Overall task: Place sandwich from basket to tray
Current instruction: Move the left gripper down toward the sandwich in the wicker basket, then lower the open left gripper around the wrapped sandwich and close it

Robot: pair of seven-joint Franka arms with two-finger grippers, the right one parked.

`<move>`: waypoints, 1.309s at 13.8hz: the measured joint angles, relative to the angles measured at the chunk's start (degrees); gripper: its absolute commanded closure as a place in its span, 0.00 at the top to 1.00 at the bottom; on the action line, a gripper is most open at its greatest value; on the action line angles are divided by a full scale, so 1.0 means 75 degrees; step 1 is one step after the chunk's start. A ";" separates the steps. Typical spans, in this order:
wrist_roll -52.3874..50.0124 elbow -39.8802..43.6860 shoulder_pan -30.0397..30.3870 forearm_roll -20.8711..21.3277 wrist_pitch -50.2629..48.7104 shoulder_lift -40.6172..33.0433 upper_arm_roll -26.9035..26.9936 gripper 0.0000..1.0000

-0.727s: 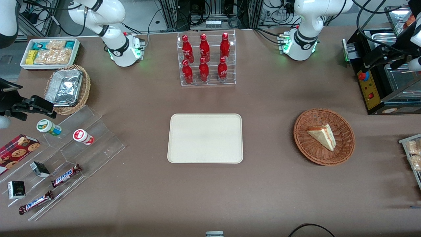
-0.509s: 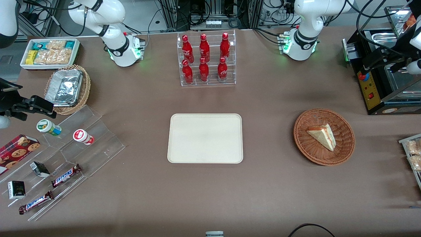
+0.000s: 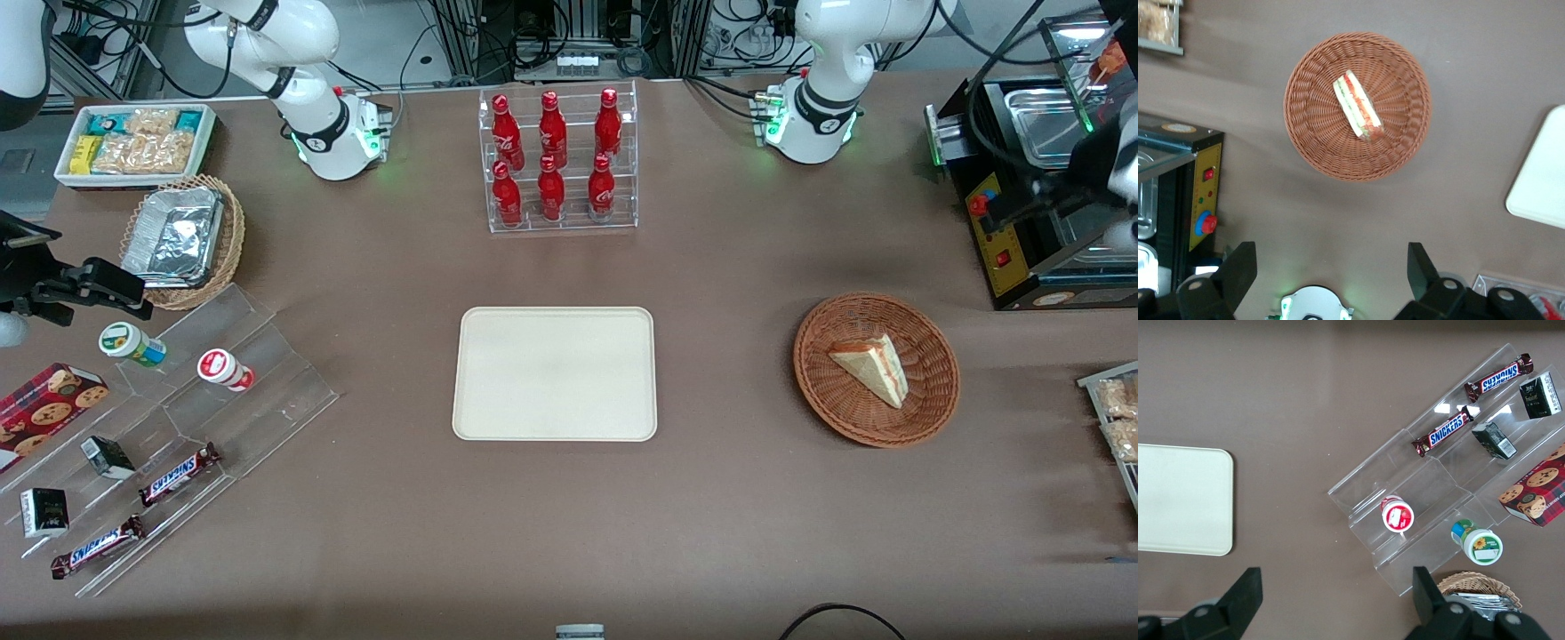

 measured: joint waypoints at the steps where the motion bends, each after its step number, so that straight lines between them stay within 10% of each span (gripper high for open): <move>1: -0.0528 -0.0020 0.0001 0.0006 0.0157 0.0271 0.0003 1.00; 11: -0.5438 -0.2033 0.0009 -0.0033 0.4174 0.1979 0.0294 1.00; 18: -0.6030 -0.3131 -0.0068 -0.0054 0.6071 0.2401 0.0241 1.00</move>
